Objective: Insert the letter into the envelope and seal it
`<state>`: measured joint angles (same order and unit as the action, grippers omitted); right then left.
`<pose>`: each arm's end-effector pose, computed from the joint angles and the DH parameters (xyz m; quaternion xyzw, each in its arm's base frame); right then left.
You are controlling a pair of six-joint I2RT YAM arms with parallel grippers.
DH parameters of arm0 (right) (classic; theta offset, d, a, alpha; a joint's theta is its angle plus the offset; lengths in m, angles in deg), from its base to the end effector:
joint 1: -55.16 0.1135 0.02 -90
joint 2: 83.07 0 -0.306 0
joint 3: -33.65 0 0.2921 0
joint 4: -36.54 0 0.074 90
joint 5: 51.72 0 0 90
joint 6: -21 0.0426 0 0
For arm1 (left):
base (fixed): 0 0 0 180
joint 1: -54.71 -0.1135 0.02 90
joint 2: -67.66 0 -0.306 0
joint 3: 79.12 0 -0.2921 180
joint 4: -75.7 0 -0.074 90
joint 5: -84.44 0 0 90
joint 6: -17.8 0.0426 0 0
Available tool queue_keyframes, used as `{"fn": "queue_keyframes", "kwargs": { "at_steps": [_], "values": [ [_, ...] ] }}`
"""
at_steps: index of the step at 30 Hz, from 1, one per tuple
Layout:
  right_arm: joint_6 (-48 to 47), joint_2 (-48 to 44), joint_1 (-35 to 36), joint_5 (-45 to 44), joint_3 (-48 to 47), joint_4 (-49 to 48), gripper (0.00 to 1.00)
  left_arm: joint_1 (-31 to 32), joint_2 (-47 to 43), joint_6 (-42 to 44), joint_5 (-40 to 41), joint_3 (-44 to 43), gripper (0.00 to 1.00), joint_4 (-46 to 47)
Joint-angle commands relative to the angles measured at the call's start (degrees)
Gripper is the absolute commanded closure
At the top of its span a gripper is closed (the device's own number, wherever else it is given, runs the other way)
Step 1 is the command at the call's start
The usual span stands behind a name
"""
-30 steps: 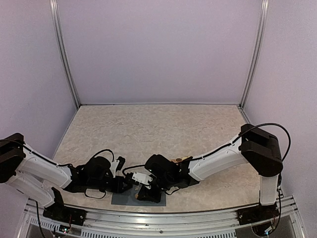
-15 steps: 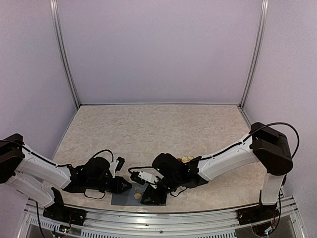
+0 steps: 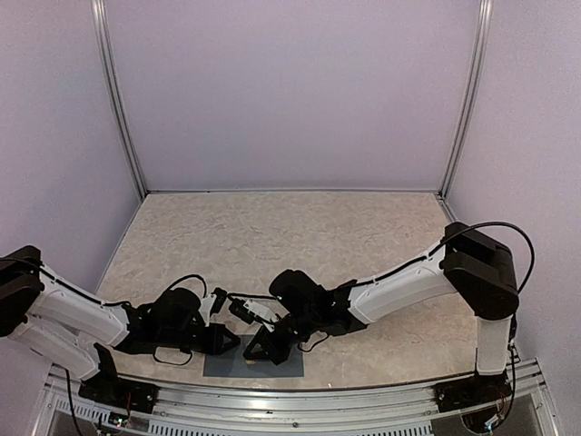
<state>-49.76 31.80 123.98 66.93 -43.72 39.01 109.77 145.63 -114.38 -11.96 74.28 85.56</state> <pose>0.1492 0.4417 0.1418 -0.4631 0.7532 0.4460 0.1387 0.1254 -0.1877 0.1075 0.1249 0.9021 -0.3413 0.2328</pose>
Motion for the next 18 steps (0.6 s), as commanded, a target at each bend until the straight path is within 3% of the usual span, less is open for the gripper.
{"fn": "queue_keyframes", "kwargs": {
  "at_steps": [1,18],
  "values": [
    [2.2,3.9,-0.2,2.9,-2.4,0.2,1.00,0.3,-0.2,-0.5,0.8,1.5,0.95,-2.2],
    [9.6,9.5,-3.9,-1.2,-4.7,5.4,1.00,0.9,-2.2,0.1,0.3,1.6,0.95,-1.5]
  ]
}}
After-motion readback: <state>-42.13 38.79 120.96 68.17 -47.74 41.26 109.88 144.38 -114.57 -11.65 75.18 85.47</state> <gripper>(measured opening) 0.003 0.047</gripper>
